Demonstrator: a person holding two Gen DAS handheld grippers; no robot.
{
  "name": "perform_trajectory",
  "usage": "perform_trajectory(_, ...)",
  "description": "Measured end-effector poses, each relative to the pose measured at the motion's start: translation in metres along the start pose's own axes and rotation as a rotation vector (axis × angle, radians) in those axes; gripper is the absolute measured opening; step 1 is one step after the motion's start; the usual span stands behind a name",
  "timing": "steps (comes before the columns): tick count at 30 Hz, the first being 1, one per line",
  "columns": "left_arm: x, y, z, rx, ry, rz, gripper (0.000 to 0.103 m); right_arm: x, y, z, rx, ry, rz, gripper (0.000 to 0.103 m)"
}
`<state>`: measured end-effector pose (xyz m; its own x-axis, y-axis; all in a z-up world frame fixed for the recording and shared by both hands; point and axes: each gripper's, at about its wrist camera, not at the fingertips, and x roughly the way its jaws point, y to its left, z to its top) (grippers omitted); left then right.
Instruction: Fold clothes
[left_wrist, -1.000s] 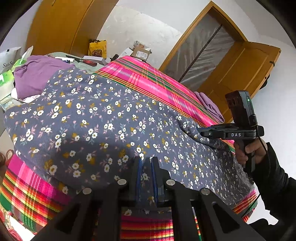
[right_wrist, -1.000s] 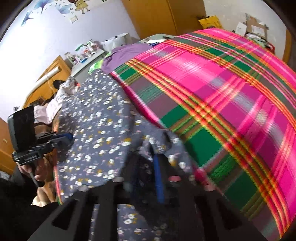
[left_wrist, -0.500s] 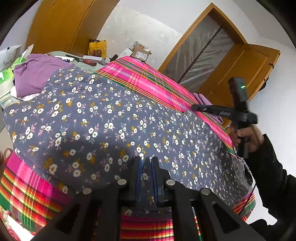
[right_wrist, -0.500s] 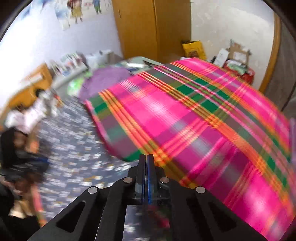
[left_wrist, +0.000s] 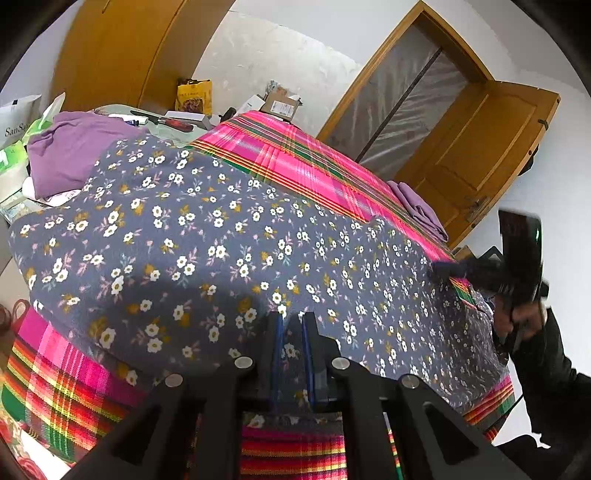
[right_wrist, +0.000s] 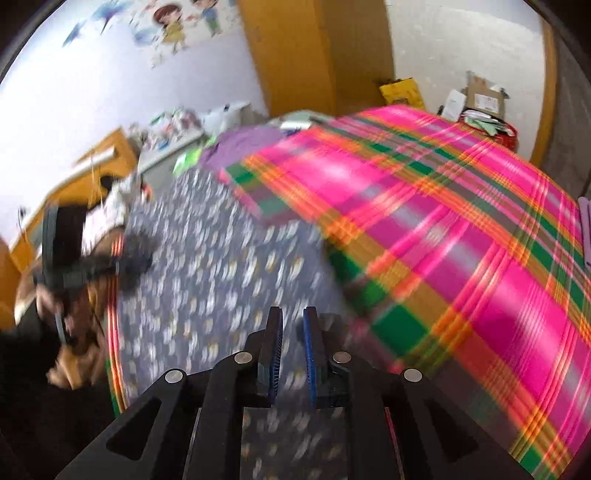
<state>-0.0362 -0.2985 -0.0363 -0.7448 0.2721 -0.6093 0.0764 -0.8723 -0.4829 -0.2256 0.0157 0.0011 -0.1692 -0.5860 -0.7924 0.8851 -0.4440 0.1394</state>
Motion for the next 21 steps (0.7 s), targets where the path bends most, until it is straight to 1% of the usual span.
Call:
perform_trajectory(1, -0.002, 0.000, 0.000, 0.005, -0.002, 0.013, 0.011, 0.007, -0.001, -0.006, 0.007, 0.028, -0.033, 0.011)
perform_trajectory(2, -0.005, -0.001, 0.000, 0.012, -0.005, 0.034, 0.011, 0.013, -0.009, -0.012, 0.039, 0.051, -0.054, 0.008)
perform_trajectory(3, -0.008, -0.001, 0.000, 0.019, -0.009, 0.054, 0.011, 0.014, -0.017, -0.016, 0.089, 0.047, -0.057, 0.004)
perform_trajectory(5, -0.014, -0.001, 0.001, 0.034, -0.017, 0.095, 0.011, 0.005, -0.026, -0.018, 0.173, -0.005, -0.050, 0.009)
perform_trajectory(6, -0.017, -0.001, 0.001, 0.041, -0.021, 0.116, 0.011, -0.001, -0.023, -0.019, 0.173, -0.029, -0.057, 0.011)
perform_trajectory(7, -0.021, 0.003, 0.001, 0.038, -0.030, 0.142, 0.011, -0.008, -0.019, -0.020, 0.171, -0.055, -0.052, 0.011)
perform_trajectory(8, -0.028, 0.010, 0.001, 0.021, -0.044, 0.169, 0.011, -0.016, -0.011, -0.022, 0.164, -0.080, -0.029, 0.011)
perform_trajectory(9, -0.033, 0.017, 0.001, 0.000, -0.056, 0.191, 0.011, -0.022, -0.002, -0.025, 0.154, -0.100, -0.007, 0.013)
perform_trajectory(10, -0.038, 0.025, 0.001, -0.025, -0.069, 0.219, 0.011, -0.026, 0.006, -0.027, 0.142, -0.115, 0.010, 0.021)
perform_trajectory(11, -0.043, 0.035, 0.002, -0.053, -0.082, 0.251, 0.011, -0.028, 0.014, -0.030, 0.127, -0.123, 0.021, 0.025)
perform_trajectory(12, -0.049, 0.044, 0.002, -0.084, -0.095, 0.277, 0.011, -0.029, 0.024, -0.034, 0.111, -0.127, 0.038, 0.029)
perform_trajectory(13, -0.054, 0.053, 0.002, -0.115, -0.107, 0.300, 0.011, -0.028, 0.034, -0.038, 0.098, -0.125, 0.056, 0.029)
perform_trajectory(15, -0.062, 0.061, 0.005, -0.147, -0.130, 0.320, 0.011, -0.023, 0.047, -0.046, 0.079, -0.113, 0.070, 0.029)
perform_trajectory(18, -0.071, 0.060, 0.013, -0.131, -0.181, 0.357, 0.013, -0.016, 0.058, -0.052, 0.061, -0.104, 0.068, 0.029)
perform_trajectory(19, -0.073, 0.059, 0.017, -0.131, -0.200, 0.358, 0.015, -0.015, 0.060, -0.054, 0.061, -0.104, 0.067, 0.029)
perform_trajectory(21, -0.073, 0.057, 0.024, -0.133, -0.223, 0.334, 0.019, -0.016, 0.058, -0.057, 0.088, -0.119, 0.064, 0.029)
